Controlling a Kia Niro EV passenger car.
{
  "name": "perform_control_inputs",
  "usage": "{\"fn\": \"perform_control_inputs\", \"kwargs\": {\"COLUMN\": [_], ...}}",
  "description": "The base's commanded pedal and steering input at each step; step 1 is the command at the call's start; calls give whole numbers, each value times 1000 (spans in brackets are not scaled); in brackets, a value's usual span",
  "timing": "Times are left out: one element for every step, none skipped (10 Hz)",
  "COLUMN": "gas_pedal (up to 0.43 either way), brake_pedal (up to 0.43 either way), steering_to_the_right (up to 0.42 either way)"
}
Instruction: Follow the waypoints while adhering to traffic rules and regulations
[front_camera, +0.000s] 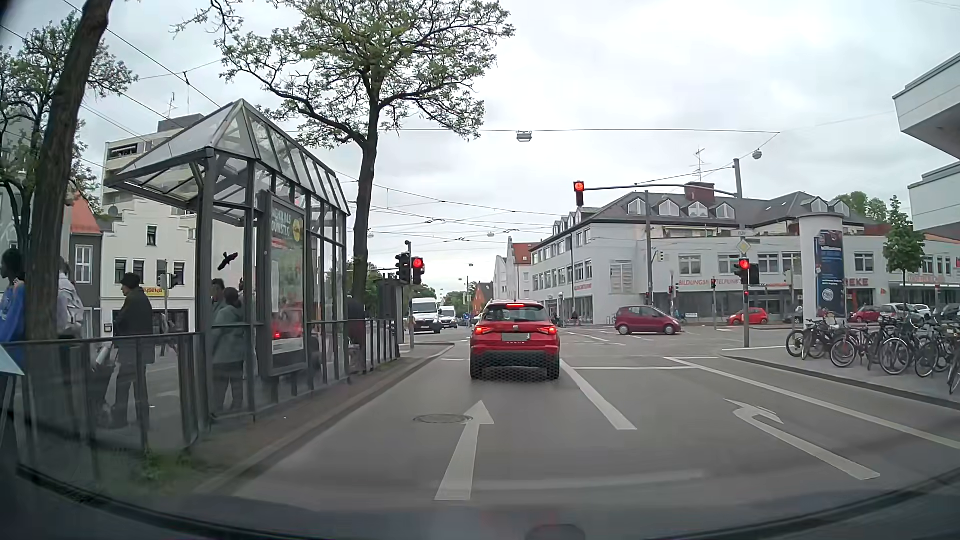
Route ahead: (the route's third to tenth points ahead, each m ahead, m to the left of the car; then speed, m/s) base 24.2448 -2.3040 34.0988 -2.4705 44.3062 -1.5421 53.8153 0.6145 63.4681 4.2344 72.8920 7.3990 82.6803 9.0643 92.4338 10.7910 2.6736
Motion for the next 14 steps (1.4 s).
{"fn": "perform_control_inputs", "kwargs": {"gas_pedal": [0, 0, 0, 0, 0, 0, 0, 0, 0, 0, 0, 0, 0, 0], "brake_pedal": [183, 195, 201, 207, 207, 201, 201, 201, 201, 201, 195, 195, 189, 195], "steering_to_the_right": [-3, -3, -3, -3, -3, -3, -3, -3, -3, -3, -3, -3, -3, -3]}}
